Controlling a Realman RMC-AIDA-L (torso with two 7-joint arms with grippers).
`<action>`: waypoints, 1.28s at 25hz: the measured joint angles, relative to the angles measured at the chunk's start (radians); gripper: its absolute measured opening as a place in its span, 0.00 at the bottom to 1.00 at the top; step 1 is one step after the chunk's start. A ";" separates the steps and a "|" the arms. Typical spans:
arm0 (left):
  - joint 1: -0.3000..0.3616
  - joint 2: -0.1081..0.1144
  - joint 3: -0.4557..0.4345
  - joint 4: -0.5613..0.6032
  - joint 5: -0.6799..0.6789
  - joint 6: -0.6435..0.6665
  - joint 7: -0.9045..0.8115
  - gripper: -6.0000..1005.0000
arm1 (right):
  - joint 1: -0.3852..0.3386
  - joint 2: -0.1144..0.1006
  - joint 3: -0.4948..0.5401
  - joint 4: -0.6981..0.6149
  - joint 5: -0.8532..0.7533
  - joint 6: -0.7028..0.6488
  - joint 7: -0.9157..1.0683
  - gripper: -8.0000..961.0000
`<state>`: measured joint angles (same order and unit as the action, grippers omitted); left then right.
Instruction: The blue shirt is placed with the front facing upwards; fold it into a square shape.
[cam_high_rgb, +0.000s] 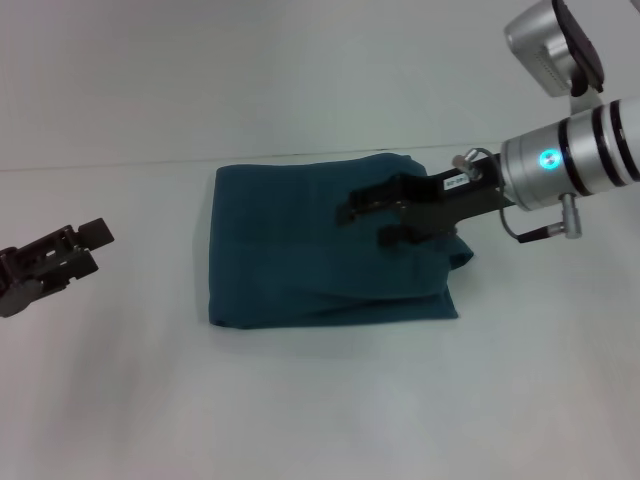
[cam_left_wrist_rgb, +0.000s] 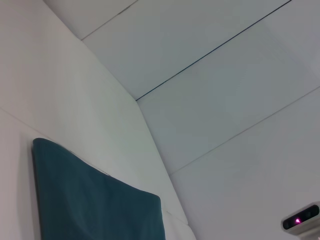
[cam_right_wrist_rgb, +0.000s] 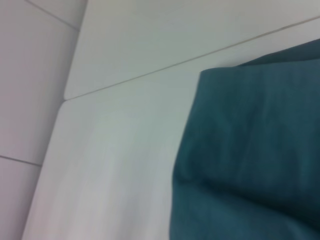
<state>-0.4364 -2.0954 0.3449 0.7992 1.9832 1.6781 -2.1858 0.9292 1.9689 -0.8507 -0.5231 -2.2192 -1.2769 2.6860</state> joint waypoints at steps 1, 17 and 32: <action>-0.001 0.000 0.000 0.000 0.000 0.000 -0.001 0.93 | -0.003 -0.004 -0.003 0.000 -0.005 0.002 0.004 0.89; -0.006 0.002 0.000 0.000 0.000 -0.008 -0.014 0.93 | -0.020 -0.019 0.011 0.011 -0.161 -0.050 0.032 0.88; -0.008 0.004 0.000 0.000 -0.001 -0.009 -0.023 0.93 | -0.048 -0.035 0.000 -0.042 -0.104 -0.090 0.032 0.84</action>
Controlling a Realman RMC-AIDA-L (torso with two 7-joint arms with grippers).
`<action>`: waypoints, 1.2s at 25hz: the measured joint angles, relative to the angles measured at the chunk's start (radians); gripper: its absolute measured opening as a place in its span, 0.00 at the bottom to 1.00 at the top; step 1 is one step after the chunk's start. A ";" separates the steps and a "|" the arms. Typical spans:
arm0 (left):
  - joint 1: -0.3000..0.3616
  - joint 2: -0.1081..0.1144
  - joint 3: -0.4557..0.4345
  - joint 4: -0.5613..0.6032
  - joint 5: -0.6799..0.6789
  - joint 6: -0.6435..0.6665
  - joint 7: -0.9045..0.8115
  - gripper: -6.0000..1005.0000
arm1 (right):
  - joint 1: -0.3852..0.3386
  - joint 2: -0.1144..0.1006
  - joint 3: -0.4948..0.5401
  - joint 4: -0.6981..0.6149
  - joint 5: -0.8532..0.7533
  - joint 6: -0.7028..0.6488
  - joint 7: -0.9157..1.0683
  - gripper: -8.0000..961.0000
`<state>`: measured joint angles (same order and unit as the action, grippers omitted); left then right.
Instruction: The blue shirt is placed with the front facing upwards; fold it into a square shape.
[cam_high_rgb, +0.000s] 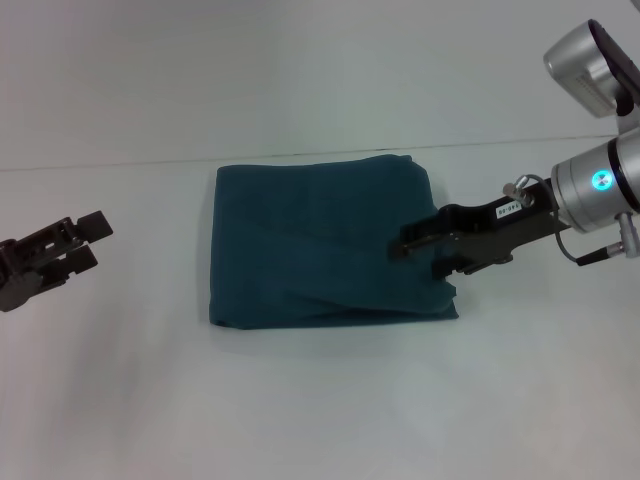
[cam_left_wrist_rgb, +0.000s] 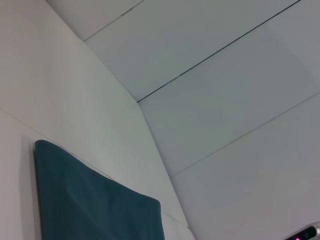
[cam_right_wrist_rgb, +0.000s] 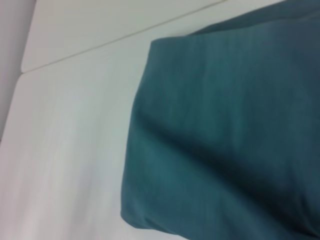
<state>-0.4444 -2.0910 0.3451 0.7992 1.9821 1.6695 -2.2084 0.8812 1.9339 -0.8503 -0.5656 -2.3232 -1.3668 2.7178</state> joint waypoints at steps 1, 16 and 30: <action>0.000 0.000 0.000 0.000 0.000 0.000 0.000 0.93 | 0.001 0.000 -0.001 0.007 0.000 0.006 0.000 0.84; 0.000 0.001 0.000 0.002 -0.006 -0.005 -0.011 0.93 | 0.034 0.004 -0.043 -0.108 -0.058 0.164 -0.030 0.80; 0.000 0.001 0.000 0.000 -0.013 -0.021 -0.011 0.93 | 0.115 0.049 -0.040 0.136 -0.171 0.534 0.060 0.77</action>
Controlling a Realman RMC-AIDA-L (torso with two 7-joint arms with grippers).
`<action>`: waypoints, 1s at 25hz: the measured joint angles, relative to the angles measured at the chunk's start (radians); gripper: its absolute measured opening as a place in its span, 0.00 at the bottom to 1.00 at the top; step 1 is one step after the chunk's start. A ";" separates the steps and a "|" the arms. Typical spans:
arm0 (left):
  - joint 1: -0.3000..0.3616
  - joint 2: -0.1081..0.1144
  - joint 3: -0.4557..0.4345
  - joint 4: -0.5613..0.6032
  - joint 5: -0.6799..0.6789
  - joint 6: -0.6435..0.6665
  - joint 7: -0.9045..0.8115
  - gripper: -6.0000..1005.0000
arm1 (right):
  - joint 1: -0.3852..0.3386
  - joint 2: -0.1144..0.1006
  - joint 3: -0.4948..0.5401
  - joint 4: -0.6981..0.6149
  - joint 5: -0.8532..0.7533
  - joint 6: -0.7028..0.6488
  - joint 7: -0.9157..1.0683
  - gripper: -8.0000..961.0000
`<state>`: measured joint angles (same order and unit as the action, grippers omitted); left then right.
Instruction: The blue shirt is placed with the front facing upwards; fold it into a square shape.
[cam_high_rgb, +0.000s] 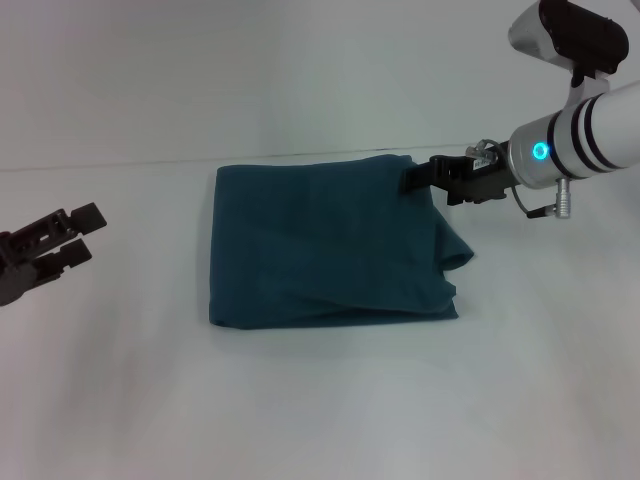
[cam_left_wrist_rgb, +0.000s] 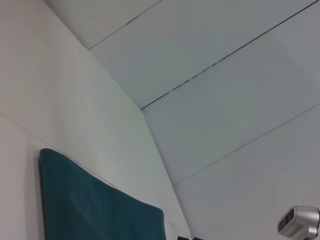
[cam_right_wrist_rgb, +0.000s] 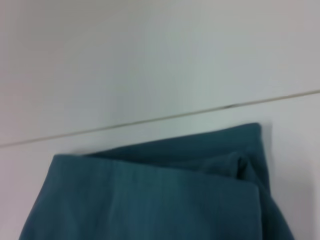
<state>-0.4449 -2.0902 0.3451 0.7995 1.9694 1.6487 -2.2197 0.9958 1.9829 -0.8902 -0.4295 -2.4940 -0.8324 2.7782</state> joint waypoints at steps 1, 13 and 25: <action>0.000 -0.001 0.000 0.000 0.000 -0.002 0.000 0.93 | 0.000 0.002 0.001 0.006 0.004 0.013 0.000 0.77; -0.001 -0.005 0.000 0.000 0.000 -0.010 0.007 0.93 | 0.021 0.032 -0.003 0.092 0.063 0.158 -0.009 0.74; -0.006 -0.005 0.007 -0.019 0.000 -0.020 0.009 0.93 | 0.015 0.042 -0.004 0.082 0.066 0.169 -0.013 0.71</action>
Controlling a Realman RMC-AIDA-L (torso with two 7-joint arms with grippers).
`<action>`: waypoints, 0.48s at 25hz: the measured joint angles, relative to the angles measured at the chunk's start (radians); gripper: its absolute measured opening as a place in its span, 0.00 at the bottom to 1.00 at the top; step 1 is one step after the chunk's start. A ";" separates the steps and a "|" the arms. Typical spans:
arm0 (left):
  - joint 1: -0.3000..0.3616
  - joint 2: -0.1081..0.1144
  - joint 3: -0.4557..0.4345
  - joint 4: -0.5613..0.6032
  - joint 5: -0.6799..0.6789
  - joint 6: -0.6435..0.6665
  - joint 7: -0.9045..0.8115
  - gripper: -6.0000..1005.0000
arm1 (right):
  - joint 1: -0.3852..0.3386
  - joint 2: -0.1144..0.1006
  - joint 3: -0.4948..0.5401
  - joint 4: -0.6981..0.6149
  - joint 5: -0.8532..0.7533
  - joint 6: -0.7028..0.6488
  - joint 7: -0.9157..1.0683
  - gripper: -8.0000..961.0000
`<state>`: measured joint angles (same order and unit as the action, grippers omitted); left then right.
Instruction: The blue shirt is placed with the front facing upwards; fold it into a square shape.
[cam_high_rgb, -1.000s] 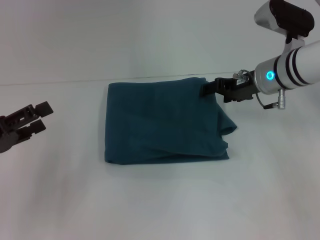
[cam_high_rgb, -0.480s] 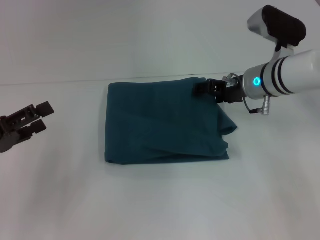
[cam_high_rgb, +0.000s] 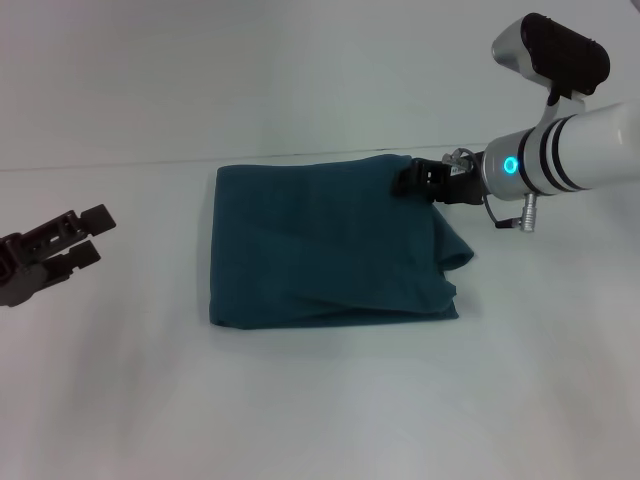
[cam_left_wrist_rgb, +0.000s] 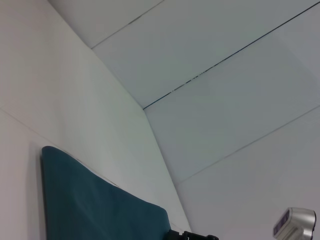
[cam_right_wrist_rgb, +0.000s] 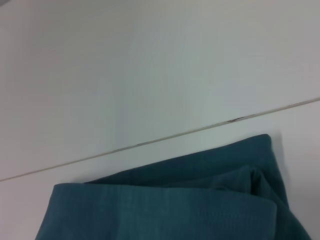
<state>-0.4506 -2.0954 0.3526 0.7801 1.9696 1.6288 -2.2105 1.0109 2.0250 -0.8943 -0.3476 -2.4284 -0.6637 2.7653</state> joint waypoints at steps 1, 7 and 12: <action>-0.001 0.000 0.000 -0.002 0.000 0.000 0.000 0.93 | 0.000 0.000 -0.002 0.000 -0.001 0.000 0.000 0.71; -0.002 0.000 0.002 -0.009 0.002 -0.001 0.002 0.93 | 0.000 0.000 -0.008 -0.001 -0.001 0.003 0.001 0.49; 0.001 0.000 0.002 -0.009 0.002 -0.001 0.004 0.93 | -0.001 -0.002 -0.008 -0.010 -0.002 -0.005 0.004 0.16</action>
<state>-0.4499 -2.0957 0.3545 0.7714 1.9719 1.6274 -2.2068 1.0103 2.0235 -0.9020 -0.3574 -2.4300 -0.6683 2.7692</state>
